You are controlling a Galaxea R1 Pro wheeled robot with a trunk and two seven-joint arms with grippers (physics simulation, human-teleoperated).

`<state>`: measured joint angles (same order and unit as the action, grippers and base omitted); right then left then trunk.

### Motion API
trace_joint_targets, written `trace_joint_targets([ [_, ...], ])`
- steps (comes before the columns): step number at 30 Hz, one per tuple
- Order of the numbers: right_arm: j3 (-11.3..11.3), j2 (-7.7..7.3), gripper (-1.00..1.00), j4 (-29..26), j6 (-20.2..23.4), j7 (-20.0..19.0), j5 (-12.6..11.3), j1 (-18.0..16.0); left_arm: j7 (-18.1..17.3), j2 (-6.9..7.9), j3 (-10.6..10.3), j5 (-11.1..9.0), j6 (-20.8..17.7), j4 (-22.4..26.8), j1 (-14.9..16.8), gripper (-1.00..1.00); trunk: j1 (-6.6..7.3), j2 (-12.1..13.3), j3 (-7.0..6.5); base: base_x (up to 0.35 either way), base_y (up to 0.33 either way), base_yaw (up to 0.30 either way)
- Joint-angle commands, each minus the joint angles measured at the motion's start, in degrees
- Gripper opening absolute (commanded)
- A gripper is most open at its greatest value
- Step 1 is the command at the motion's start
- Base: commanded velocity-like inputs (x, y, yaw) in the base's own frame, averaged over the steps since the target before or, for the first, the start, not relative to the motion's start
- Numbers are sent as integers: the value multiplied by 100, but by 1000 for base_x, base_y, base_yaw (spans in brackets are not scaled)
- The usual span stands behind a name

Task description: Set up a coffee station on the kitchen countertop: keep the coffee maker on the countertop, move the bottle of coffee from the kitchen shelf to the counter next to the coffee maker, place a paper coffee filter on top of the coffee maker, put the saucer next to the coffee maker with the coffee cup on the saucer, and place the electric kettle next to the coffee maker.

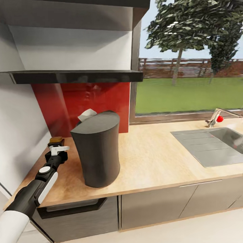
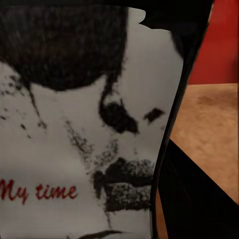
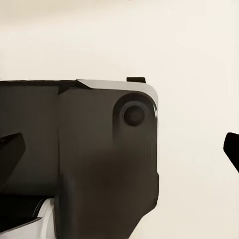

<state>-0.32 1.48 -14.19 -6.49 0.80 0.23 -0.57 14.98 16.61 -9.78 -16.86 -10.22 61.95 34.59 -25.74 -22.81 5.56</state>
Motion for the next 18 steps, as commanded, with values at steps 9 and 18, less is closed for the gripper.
trace_joint_targets([
  [9,-3,2,100,4,-19,8,3,-5,40,9,-31,-37,-17,10,4,-100,-5,-12,4,80,132,-100],
  [18,-3,2,100,4,-19,8,3,-5,-31,16,-41,-14,-15,10,-9,-100,-5,-12,4,4,7,-3],
])
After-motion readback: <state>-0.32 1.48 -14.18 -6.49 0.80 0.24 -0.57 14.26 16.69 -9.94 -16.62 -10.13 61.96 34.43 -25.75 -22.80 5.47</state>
